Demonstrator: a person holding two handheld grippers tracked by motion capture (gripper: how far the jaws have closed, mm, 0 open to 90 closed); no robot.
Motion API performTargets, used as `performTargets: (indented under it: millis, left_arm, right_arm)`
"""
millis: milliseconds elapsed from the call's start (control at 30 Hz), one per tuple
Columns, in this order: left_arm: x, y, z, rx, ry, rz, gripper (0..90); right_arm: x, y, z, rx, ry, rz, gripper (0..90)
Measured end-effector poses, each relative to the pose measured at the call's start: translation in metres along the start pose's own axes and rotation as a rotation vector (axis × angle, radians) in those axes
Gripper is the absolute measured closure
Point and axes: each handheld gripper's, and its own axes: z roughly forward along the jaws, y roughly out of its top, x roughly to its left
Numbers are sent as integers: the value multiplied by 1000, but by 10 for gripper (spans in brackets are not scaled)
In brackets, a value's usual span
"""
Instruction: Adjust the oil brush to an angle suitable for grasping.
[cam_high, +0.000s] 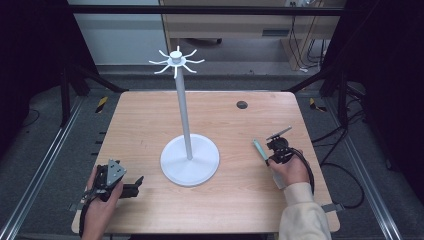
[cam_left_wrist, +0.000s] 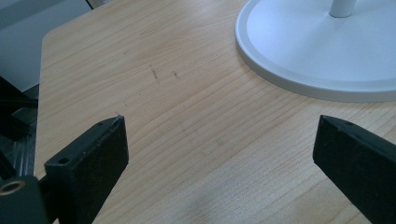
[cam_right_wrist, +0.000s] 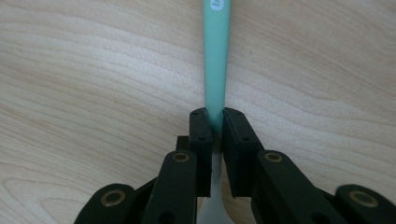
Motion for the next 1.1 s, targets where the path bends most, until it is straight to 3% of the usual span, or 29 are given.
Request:
performTargets:
  millis: [67, 567, 933, 1100]
  left_arm:
    - [0, 0, 0, -1, 1, -1, 30]
    - [2, 0, -1, -5, 5, -10, 30]
    - [3, -1, -1, -5, -2, -19, 30]
    - [3, -1, -1, 3, -3, -16, 31]
  right_arm:
    - [0, 1, -2, -11, -2, 6, 826]
    - [5, 10, -45, -312, -23, -20, 826]
    - [17, 19, -84, -496, 52, -35, 826]
    - [26, 37, -99, -546, 74, -80, 826]
